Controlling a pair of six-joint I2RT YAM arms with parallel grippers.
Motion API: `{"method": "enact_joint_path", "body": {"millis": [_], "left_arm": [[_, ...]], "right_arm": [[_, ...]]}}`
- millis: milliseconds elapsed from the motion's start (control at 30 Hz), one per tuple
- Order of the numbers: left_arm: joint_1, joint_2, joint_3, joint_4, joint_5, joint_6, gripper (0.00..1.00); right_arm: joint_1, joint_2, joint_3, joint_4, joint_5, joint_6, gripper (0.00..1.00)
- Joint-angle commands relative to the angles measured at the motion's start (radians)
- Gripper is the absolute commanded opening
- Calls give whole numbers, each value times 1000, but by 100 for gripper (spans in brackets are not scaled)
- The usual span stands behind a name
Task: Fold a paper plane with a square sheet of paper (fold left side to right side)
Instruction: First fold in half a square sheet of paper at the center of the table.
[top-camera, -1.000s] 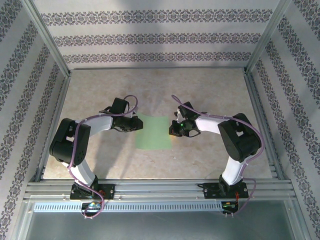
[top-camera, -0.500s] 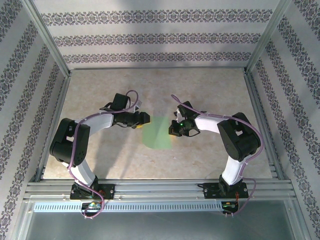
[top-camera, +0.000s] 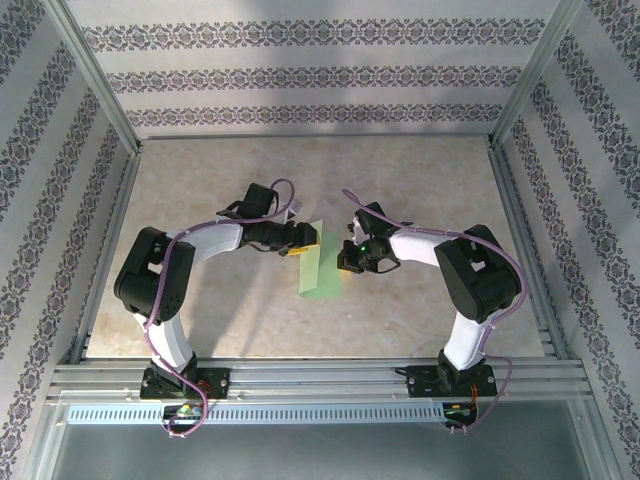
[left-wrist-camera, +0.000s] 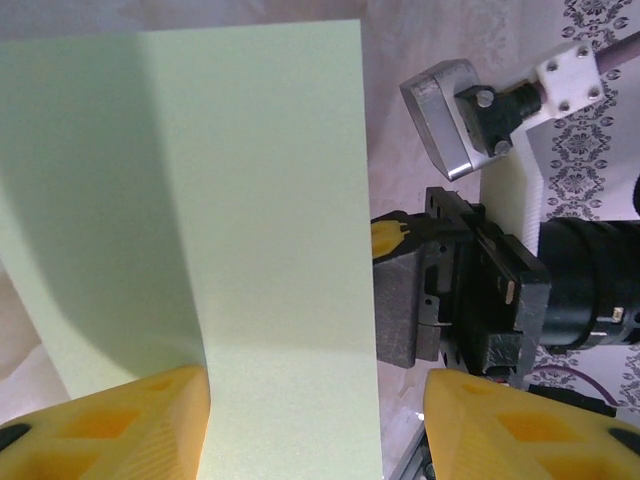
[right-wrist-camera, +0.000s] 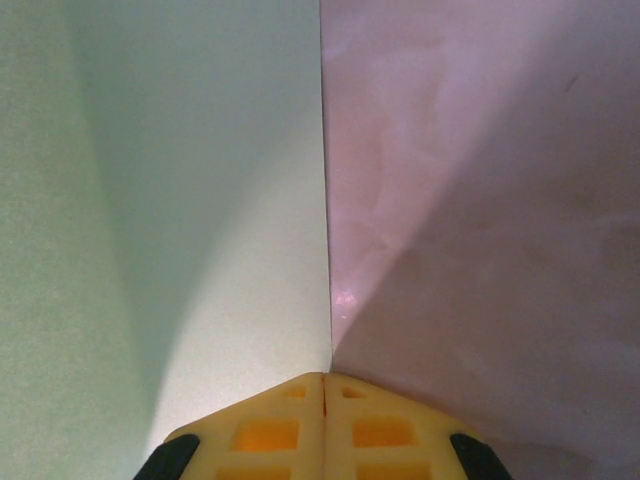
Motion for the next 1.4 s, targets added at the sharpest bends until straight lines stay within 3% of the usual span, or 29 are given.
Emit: {"method": "enact_joint_path", "body": {"millis": [0, 267, 633, 1000, 1200, 1367], "left_arm": [[-11, 25, 31, 30, -5, -11, 58], [-29, 59, 48, -1, -46, 15, 50], [-35, 73, 50, -17, -61, 35, 17], [-36, 86, 44, -21, -100, 33, 9], [-35, 86, 39, -2, -118, 11, 6], [-36, 86, 35, 11, -120, 1, 4]], "right_arm": [[24, 46, -20, 34, 29, 0, 0], [27, 36, -23, 67, 7, 10, 0], [26, 4, -32, 86, -4, 27, 0], [19, -63, -43, 85, 5, 33, 0], [-45, -171, -108, 132, -30, 20, 23], [-98, -178, -168, 327, -249, 85, 42]]}}
